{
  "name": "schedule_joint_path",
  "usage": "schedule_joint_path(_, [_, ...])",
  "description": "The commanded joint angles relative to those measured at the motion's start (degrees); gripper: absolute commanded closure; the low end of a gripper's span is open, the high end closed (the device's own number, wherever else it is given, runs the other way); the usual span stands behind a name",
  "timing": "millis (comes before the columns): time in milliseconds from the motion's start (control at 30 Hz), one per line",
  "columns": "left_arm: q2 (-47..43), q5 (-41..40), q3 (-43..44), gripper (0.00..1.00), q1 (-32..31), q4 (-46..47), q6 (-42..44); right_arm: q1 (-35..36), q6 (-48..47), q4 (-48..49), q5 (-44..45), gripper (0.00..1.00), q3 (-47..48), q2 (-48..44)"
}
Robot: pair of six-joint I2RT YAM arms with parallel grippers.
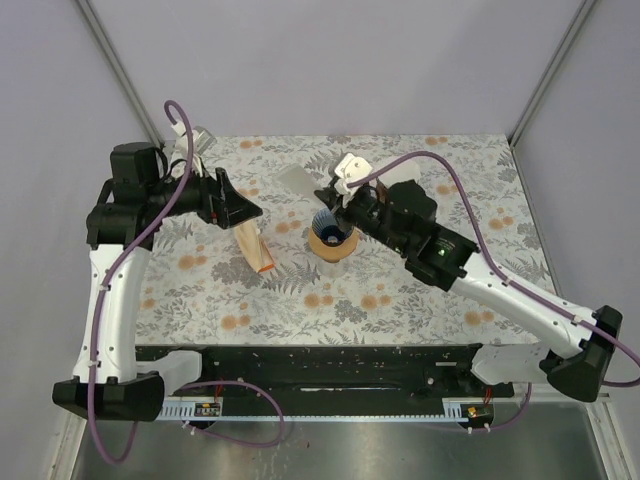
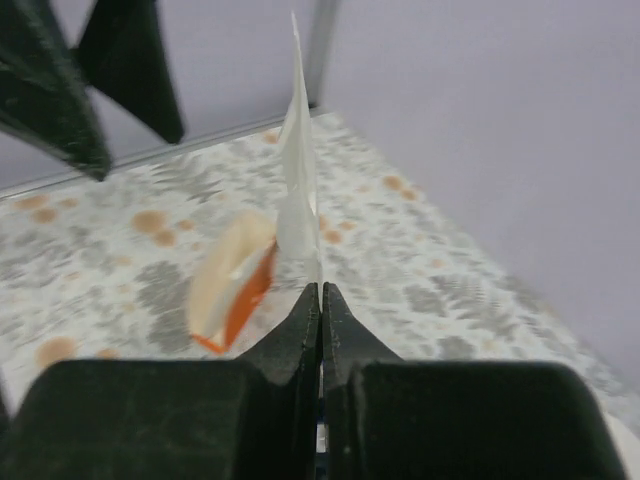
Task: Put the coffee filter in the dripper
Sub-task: Adjust the coffee filter.
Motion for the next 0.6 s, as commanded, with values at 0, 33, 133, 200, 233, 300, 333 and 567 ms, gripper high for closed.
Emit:
schedule_joint_path(0, [0.18,5.65,3.25,0.16,0.29,6.47,-8.87,0.91,-14.60,15.37,21.09,1.00,-4.82,-3.01])
schedule_joint_path(33, [0.35,8.19,3.68,0.17,0.20,7.61,-10.46,0.91,-16.62,19.40,21.96,1.00,-6.31,-3.01])
schedule_joint_path(133, [0.62,9.80,5.00,0.16,-1.20,10.87,-15.56,1.26,-21.55,29.17,25.65,1.00,-9.31,-1.61])
schedule_joint_path(200, [0.44,5.08,6.40,0.16,-5.14,11.14,-15.14,2.05,-24.45,33.40,28.55,1.00,-9.05,0.14])
schedule_joint_path(233, [0.88,2.44,7.46,0.16,-7.16,10.01,-14.00,2.57,-25.86,35.42,29.96,1.00,-8.62,1.28])
schedule_joint_path(300, [1.84,-2.66,8.78,0.14,-9.11,9.03,-14.34,3.54,-29.37,40.25,33.65,1.00,-7.56,3.57])
schedule_joint_path(333, [2.20,-4.60,9.22,0.12,-9.03,9.29,-15.13,4.07,-31.48,42.27,35.06,1.00,-7.03,4.89])
schedule_joint_path(567, [5.09,-9.89,14.32,0.01,-12.01,13.33,-19.78,7.14,-38.27,45.99,39.29,1.00,-2.73,11.57])
